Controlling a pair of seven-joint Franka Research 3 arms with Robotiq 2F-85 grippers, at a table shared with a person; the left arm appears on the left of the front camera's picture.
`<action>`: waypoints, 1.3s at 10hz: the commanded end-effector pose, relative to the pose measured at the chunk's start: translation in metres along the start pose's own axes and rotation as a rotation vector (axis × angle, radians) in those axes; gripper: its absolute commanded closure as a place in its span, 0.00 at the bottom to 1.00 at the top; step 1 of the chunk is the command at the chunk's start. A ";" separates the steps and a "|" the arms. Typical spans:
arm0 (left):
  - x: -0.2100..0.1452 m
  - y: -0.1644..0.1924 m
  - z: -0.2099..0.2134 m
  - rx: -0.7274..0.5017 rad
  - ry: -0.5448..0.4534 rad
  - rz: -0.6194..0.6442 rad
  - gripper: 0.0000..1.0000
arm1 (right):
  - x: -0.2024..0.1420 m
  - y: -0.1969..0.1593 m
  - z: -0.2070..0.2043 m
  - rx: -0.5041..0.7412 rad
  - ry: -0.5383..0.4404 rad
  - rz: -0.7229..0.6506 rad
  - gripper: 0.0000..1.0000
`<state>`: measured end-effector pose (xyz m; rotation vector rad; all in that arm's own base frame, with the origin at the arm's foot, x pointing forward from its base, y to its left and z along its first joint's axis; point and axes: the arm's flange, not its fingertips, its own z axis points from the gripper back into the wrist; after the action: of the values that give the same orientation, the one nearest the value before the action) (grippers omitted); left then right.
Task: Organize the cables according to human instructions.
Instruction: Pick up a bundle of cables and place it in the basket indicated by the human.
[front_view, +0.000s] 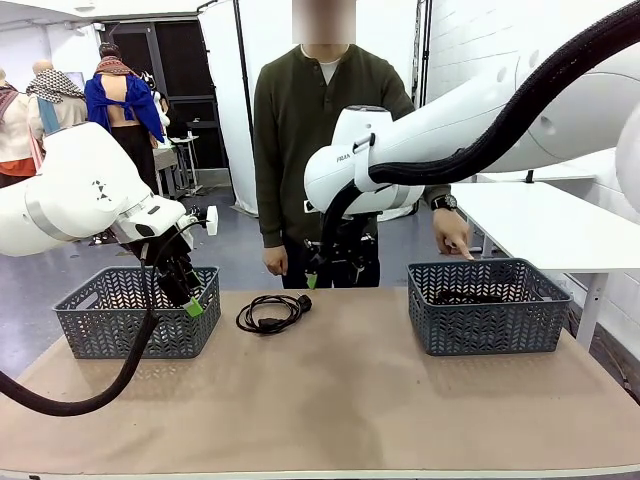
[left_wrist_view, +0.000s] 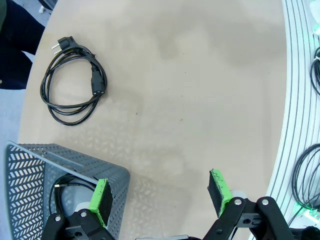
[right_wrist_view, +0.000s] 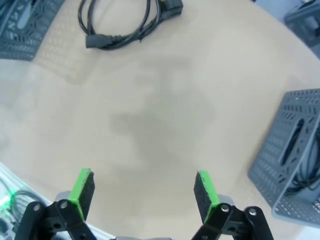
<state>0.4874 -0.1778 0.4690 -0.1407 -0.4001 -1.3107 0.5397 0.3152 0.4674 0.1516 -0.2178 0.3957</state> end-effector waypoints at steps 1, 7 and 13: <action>0.000 0.000 0.001 0.001 0.000 0.001 0.00 | -0.004 -0.007 0.001 -0.008 -0.018 -0.009 0.00; 0.000 0.000 0.001 0.001 0.000 0.001 0.00 | -0.004 -0.007 0.001 -0.008 -0.018 -0.009 0.00; 0.000 0.000 0.001 0.001 0.000 0.001 0.00 | 0.031 0.031 -0.011 -0.103 0.061 -0.341 0.00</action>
<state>0.4874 -0.1779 0.4691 -0.1407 -0.4001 -1.3109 0.5437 0.3354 0.4655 0.1129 -0.1773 0.1445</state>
